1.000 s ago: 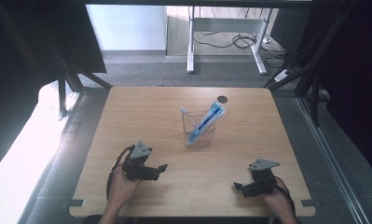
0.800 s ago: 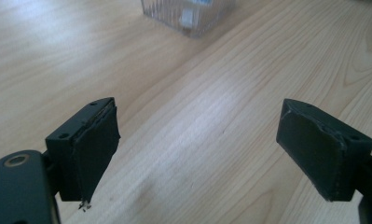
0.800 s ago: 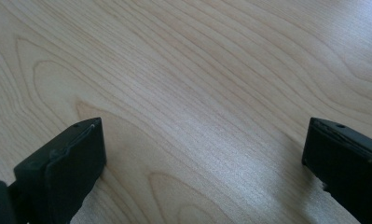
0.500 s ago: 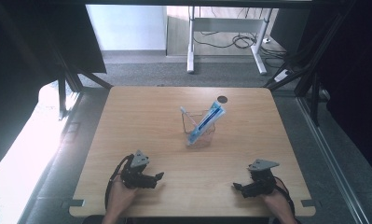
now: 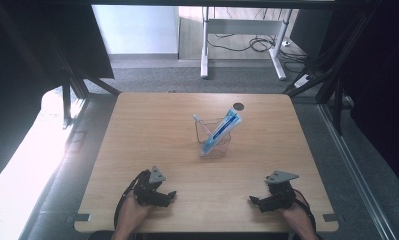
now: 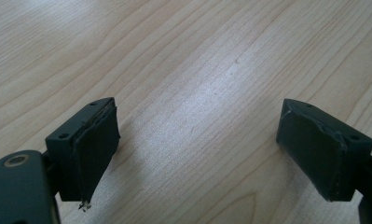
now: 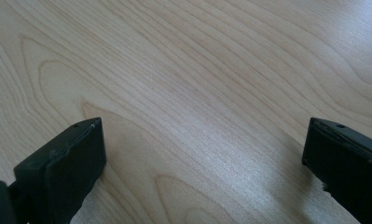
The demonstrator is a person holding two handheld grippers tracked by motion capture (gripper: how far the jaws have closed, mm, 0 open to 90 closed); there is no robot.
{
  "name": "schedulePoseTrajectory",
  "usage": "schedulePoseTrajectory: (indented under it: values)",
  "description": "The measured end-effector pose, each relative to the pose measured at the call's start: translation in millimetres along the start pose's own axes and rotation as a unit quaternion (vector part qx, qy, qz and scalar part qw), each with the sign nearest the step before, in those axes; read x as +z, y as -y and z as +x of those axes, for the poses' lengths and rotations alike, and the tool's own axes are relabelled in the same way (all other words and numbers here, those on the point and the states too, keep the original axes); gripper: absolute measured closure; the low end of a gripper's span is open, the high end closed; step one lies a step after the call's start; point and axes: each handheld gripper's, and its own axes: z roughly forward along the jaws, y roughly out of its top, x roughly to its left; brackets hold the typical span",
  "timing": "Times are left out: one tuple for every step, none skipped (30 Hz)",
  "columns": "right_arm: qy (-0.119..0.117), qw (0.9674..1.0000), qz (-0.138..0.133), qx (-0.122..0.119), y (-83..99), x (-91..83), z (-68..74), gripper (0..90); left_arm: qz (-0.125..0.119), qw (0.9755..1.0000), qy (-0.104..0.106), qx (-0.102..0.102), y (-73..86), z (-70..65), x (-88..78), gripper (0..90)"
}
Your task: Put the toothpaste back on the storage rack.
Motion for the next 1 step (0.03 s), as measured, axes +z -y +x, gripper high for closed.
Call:
schedulePoseTrajectory:
  values:
    - [0.0,1.0,0.0,-0.001,0.1,0.1,-0.1,0.0,0.0,1.0,0.001,-0.001,-0.1,0.2,0.0,13.3]
